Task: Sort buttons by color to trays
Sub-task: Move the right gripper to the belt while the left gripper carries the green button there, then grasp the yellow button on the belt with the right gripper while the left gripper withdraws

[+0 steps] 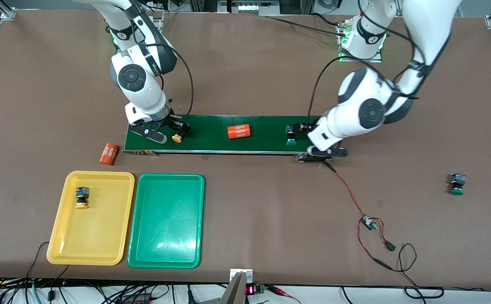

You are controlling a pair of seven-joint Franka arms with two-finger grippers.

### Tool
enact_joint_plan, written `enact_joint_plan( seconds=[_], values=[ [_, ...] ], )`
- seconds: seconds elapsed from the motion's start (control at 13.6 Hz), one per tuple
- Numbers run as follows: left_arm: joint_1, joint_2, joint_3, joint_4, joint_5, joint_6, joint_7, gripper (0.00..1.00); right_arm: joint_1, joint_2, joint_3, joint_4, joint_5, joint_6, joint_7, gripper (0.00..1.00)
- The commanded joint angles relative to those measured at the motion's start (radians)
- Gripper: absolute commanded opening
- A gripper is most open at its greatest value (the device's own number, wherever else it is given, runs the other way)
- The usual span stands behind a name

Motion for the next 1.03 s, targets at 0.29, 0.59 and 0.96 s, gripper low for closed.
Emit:
enact_joint_plan(
  seconds=[0.29, 0.59, 0.96],
  values=[
    [0.034, -0.015, 0.302, 0.088, 0.096, -0.126, 0.344, 1.00, -0.008, 0.018, 0.007, -0.016, 0.011, 0.027, 0.000, 1.00],
    [0.051, 0.040, 0.403, 0.094, 0.371, -0.012, 0.477, 1.00, -0.017, 0.036, 0.006, -0.016, 0.010, 0.041, -0.010, 0.90],
    [0.140, 0.138, 0.469, 0.119, 0.484, 0.194, 0.686, 1.00, -0.031, 0.041, 0.006, -0.014, 0.008, 0.041, -0.020, 0.28]
  ],
)
